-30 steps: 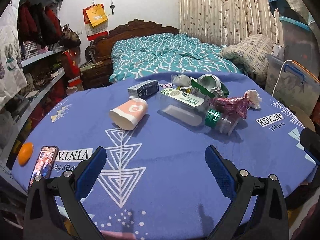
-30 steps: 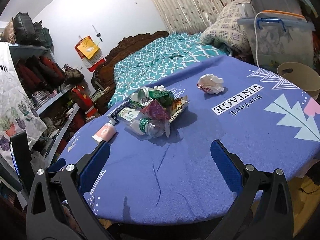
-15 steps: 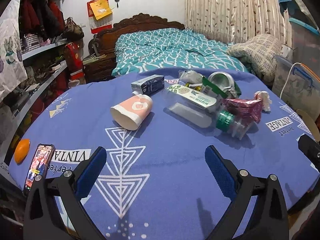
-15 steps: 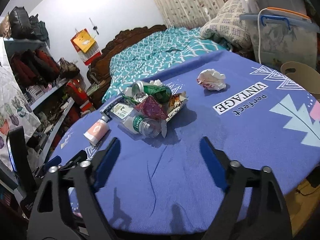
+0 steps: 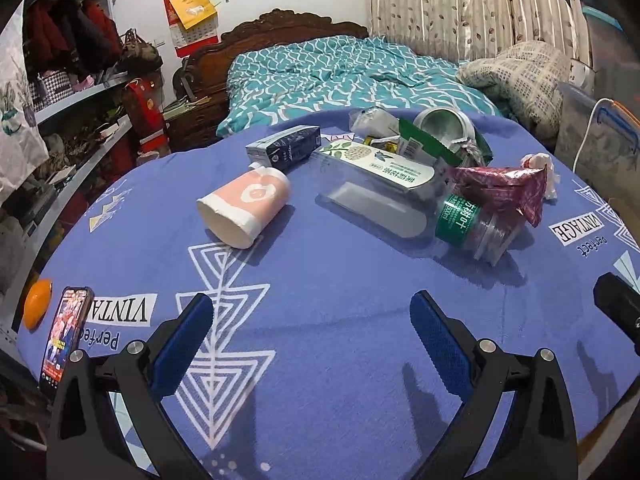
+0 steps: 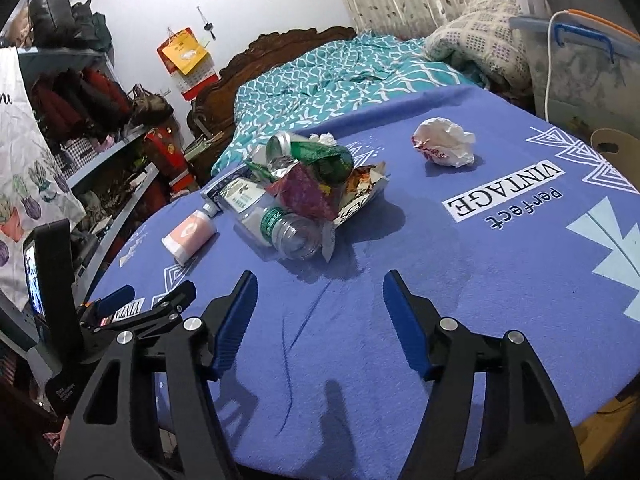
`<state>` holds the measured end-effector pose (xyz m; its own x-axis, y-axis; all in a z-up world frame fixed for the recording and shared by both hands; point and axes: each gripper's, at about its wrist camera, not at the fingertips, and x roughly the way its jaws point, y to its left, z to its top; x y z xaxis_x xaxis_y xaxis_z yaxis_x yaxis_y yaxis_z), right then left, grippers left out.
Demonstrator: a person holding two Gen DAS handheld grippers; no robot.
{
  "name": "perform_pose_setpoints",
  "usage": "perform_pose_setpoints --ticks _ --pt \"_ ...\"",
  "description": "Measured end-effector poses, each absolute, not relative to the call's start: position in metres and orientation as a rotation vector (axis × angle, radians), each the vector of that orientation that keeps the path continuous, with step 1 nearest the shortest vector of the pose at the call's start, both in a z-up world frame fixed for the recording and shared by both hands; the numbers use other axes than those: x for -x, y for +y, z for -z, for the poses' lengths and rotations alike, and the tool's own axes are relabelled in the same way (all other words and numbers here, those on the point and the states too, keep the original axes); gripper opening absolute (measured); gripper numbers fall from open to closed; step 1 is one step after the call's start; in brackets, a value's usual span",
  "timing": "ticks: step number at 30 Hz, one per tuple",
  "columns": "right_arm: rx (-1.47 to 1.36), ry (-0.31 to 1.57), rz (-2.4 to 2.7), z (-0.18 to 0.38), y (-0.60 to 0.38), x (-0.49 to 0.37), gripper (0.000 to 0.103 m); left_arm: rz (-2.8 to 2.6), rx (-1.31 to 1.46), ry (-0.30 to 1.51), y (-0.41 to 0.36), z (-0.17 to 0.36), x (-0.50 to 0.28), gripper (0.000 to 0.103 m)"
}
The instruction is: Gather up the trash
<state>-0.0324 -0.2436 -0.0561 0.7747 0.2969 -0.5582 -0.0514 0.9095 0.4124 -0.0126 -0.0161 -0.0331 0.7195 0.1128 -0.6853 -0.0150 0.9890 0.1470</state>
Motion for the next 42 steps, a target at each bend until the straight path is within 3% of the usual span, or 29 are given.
perform_pose_setpoints --ticks 22,30,35,42 --pt "-0.397 0.679 -0.175 0.064 -0.267 0.007 0.063 0.057 -0.098 0.762 -0.032 0.028 -0.028 0.094" --pt "-0.459 0.709 -0.155 0.066 -0.306 -0.023 0.063 0.219 -0.144 0.716 -0.073 0.01 -0.035 0.094" --pt "-0.512 0.722 -0.192 0.063 -0.323 -0.041 0.063 0.339 -0.039 0.759 -0.083 0.005 -0.051 0.094" --pt "-0.339 0.761 -0.262 0.065 -0.283 -0.096 0.062 0.465 0.159 0.819 -0.051 -0.001 -0.059 0.094"
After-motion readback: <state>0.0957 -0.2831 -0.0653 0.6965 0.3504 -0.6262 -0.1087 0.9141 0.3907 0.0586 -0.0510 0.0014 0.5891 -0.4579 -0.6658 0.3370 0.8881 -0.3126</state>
